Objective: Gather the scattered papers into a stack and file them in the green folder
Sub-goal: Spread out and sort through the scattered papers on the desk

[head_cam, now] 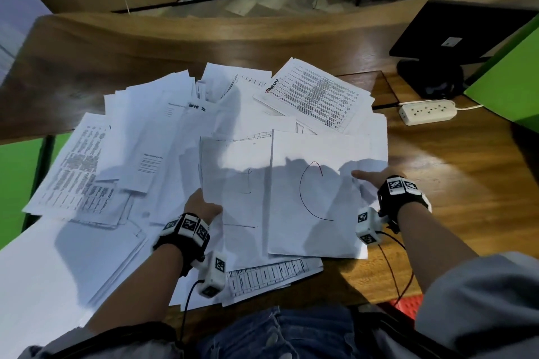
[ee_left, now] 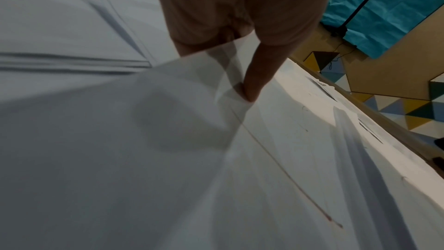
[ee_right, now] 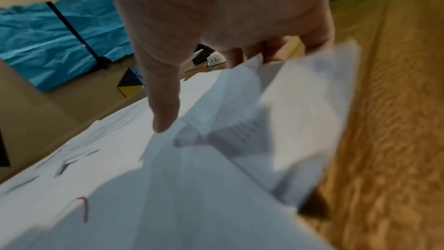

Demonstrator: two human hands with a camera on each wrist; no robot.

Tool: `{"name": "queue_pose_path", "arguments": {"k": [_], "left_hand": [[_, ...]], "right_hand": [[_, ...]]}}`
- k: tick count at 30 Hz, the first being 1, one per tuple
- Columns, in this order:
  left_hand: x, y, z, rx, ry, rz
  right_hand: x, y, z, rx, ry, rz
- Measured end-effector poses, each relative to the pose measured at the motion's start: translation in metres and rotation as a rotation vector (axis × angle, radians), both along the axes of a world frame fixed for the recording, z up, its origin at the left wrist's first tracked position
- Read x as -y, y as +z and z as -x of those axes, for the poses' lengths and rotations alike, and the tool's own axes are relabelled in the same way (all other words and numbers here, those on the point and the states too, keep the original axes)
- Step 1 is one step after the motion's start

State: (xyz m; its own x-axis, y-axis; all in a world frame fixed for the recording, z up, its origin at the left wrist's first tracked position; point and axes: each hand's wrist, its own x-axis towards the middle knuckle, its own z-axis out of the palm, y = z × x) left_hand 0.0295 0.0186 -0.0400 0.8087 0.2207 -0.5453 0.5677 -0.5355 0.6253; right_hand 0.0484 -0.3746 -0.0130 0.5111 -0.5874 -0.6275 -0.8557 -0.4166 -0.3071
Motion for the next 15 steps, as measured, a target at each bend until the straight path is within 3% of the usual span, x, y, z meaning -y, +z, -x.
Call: {"name": "queue_pose_path", "arguments": {"k": [10,15], "left_hand": [[0.0,0.002,0.002,-0.01,0.005,0.006],[-0.001,0.003,0.0,-0.015,-0.025,-0.01]], "right_hand": [[-0.031,0.029,0.002,0.086,-0.049,-0.051],[-0.035,0.043,-0.001,0.208,-0.102,0.02]]}}
